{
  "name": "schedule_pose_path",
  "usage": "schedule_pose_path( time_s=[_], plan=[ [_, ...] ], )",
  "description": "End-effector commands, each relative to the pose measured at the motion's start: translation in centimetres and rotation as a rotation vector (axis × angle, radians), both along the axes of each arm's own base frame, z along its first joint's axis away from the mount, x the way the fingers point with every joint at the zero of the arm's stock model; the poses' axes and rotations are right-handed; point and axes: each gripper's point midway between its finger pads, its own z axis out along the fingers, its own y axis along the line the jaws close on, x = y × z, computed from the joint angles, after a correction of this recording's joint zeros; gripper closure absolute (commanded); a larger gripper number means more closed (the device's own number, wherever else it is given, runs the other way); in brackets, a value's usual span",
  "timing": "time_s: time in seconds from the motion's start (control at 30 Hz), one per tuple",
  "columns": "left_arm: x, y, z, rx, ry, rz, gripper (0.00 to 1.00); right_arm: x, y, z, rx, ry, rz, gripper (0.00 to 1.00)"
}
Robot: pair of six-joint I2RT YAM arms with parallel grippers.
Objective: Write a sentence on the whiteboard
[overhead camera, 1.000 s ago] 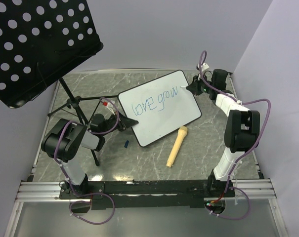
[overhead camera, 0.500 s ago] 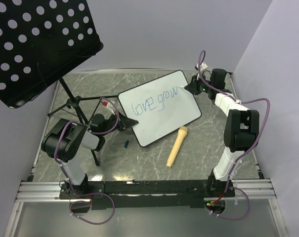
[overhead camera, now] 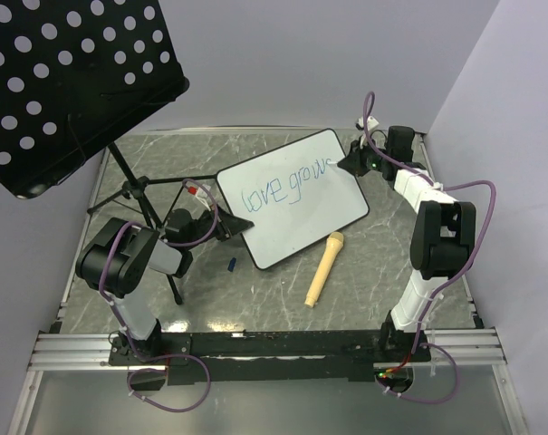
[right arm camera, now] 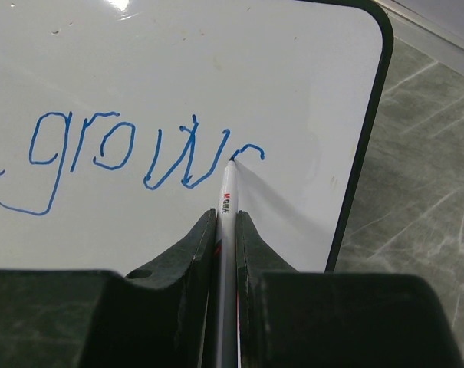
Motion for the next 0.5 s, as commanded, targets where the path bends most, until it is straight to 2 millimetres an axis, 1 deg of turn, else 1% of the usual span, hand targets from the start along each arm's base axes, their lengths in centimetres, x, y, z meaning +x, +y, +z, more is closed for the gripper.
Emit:
schedule_pose_path(
  time_s=[0.0,0.3,0.47],
  plan=[
    [-0.3,-0.9,5.6,-0.052,-0.323,-0.069,0.99,0.1,0.6,1.1,-0.012,-0.029,0.047,1.0],
    [-0.4,-0.9,5.7,-0.048,-0.327,-0.072,0.99,-0.3,0.3,0.7,-0.031,-0.02,0.042,1.0],
    [-0.4,-0.9,5.7,-0.046,-0.327,-0.072,0.99,-0.3,-0.6,0.9,-0.042,-0.026,0.015,1.0]
  ],
)
